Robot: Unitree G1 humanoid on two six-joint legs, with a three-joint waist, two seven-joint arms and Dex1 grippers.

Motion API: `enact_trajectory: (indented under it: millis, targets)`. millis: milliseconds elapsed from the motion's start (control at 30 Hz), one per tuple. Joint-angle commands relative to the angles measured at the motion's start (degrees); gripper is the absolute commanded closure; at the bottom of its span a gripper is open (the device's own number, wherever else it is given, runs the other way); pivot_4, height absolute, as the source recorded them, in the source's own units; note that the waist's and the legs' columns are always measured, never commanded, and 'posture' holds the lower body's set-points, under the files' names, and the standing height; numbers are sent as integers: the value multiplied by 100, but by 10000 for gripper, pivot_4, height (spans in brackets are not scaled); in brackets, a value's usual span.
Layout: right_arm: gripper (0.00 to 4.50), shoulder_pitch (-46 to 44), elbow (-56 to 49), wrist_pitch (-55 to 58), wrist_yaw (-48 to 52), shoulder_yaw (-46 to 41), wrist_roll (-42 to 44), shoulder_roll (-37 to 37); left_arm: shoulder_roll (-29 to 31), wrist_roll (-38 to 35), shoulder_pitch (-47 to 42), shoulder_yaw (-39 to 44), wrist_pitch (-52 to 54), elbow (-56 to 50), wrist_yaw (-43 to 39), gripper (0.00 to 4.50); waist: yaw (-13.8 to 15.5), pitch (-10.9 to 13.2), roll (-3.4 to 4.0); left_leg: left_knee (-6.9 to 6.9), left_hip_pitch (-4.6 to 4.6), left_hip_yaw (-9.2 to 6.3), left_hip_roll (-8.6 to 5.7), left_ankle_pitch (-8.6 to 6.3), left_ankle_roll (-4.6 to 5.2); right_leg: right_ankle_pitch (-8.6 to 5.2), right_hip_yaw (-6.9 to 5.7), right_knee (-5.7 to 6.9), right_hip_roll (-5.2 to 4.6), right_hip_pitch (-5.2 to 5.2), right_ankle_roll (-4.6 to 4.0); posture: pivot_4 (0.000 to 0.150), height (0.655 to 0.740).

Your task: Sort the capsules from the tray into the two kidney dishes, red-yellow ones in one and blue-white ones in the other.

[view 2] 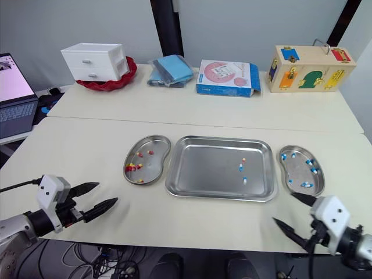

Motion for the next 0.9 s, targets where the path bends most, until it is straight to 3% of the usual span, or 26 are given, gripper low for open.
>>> enact_trajectory:
  millis: [33,433,900]
  targets:
    - [0,118,756,-357,489,-634,-78,-198,-59,76,37,216,-392,271,2,768,0,1,-2,0,-1,3,0,0,0,0,3,-6,0,0,0,1500,7302]
    - [0,-334,2130,-719,1035,-724,-311,-648,-74,-161,263,374,-212,-100,111,768,-11,2,-2,-21,2,23,3,0,1,2,18,-29,0,-2,2,1500,7302]
    - [0,-316,1775,-520,938,-794,-384,-515,29,-262,323,271,228,-733,234,768,-10,2,-1,-30,2,23,3,0,0,2,17,-39,-1,-1,2,1500,7302]
